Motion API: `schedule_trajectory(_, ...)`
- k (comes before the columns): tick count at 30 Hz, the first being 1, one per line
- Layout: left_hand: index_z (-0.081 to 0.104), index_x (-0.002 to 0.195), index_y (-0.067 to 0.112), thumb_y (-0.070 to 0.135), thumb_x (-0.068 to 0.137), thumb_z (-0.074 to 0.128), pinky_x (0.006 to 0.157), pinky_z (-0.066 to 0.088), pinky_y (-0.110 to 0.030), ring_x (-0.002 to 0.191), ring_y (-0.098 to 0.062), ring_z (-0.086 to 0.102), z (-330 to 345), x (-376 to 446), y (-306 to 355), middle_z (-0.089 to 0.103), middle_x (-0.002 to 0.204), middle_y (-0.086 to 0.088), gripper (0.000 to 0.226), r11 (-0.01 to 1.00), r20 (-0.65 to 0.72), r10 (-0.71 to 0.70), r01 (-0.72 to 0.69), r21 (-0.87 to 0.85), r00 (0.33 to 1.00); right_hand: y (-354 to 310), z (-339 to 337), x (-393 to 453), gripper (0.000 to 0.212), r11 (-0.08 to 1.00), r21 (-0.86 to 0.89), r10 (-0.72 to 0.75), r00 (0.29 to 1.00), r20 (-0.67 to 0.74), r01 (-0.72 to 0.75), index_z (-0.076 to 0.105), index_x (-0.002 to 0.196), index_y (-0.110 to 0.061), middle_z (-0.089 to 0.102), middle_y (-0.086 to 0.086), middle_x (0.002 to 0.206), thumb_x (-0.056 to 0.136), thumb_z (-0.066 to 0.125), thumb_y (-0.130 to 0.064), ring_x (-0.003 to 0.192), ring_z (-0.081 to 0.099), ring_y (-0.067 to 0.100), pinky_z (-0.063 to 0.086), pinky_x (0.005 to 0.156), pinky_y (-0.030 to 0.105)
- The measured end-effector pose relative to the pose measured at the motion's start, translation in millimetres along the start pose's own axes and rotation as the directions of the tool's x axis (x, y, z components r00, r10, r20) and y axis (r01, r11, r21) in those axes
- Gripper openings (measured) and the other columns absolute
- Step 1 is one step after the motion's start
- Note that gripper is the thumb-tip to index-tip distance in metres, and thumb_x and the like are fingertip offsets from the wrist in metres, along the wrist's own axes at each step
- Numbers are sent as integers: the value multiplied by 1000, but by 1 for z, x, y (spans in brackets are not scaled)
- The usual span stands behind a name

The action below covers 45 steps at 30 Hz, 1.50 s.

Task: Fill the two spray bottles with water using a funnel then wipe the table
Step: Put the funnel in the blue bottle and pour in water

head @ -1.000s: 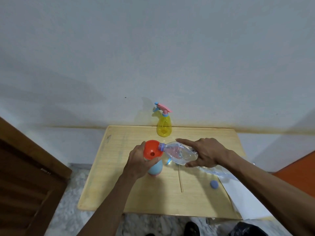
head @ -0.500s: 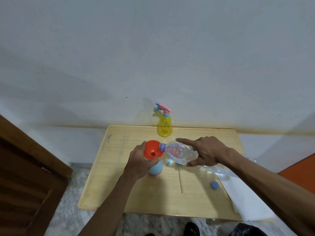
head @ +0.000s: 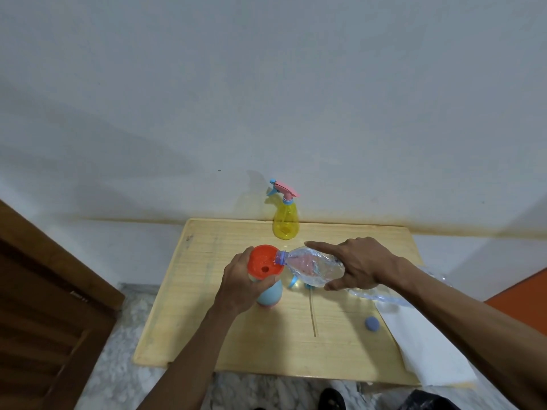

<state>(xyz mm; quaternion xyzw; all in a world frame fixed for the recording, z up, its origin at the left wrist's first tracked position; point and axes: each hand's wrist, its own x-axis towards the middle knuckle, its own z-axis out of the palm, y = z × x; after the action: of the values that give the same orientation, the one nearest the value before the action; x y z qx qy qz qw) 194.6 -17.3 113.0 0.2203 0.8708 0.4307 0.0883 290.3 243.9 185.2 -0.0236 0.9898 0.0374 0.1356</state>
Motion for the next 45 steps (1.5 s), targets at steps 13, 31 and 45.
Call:
schedule_trajectory(13, 57, 130, 22, 41, 66, 91, 71, 41, -8, 97, -13, 59, 4, 1, -6, 63, 111, 4, 75, 998, -38, -23, 21, -61, 999, -1, -5, 0, 95, 1000, -15, -6, 1000, 7, 6, 4, 157, -53, 72, 4, 98, 82, 57, -77, 91, 65, 29, 38, 65, 32)
schedule_trajectory(31, 57, 131, 20, 42, 64, 91, 73, 43, -10, 97, -13, 60, 6, 1, -10, 63, 110, 5, 78, 998, -47, -21, 18, -62, 999, 2, 1, 3, 96, 1000, -21, -23, 1000, 6, 23, 1, 156, -54, 72, 3, 99, 82, 56, -78, 92, 65, 27, 38, 65, 31)
schedule_trajectory(45, 60, 125, 24, 39, 63, 93, 80, 51, -26, 96, -16, 61, 4, 2, -2, 64, 106, 4, 71, 997, -35, -58, 56, -57, 998, -13, 39, -12, 98, 902, 431, 113, 972, -207, -13, -6, 146, -69, 72, -10, 116, 72, 56, -85, 98, 70, 21, 53, 77, 33)
